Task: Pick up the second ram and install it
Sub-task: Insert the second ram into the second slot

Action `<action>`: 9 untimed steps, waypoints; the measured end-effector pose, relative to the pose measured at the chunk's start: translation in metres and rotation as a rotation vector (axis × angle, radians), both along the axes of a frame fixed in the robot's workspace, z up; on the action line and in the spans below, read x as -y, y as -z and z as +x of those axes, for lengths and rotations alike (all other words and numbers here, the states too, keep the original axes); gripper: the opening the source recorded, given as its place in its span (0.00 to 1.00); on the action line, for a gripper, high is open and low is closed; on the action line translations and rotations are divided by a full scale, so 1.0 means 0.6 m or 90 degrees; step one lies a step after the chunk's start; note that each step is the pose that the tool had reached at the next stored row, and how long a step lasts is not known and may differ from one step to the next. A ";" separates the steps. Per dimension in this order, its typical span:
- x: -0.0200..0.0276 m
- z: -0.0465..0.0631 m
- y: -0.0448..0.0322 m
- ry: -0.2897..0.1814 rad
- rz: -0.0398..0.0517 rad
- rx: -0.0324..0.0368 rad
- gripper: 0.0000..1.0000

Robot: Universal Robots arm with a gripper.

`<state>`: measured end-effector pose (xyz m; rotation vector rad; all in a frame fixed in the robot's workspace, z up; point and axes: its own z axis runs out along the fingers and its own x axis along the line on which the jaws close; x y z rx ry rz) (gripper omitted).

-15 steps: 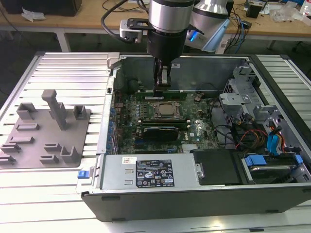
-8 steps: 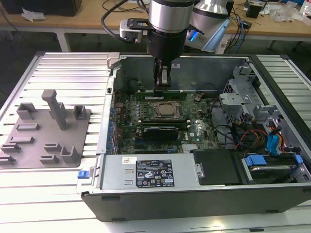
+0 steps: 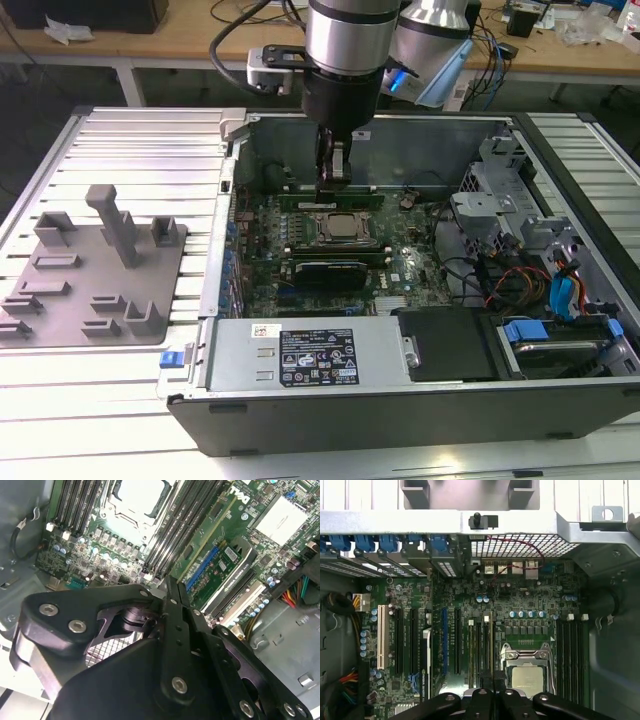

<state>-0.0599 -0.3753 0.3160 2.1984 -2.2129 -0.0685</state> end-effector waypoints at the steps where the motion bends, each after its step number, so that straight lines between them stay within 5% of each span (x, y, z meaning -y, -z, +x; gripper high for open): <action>1: 0.0000 0.000 0.003 0.000 0.0000 0.0000 0.09; 9: 0.0000 0.000 0.017 0.000 0.0000 0.0000 0.09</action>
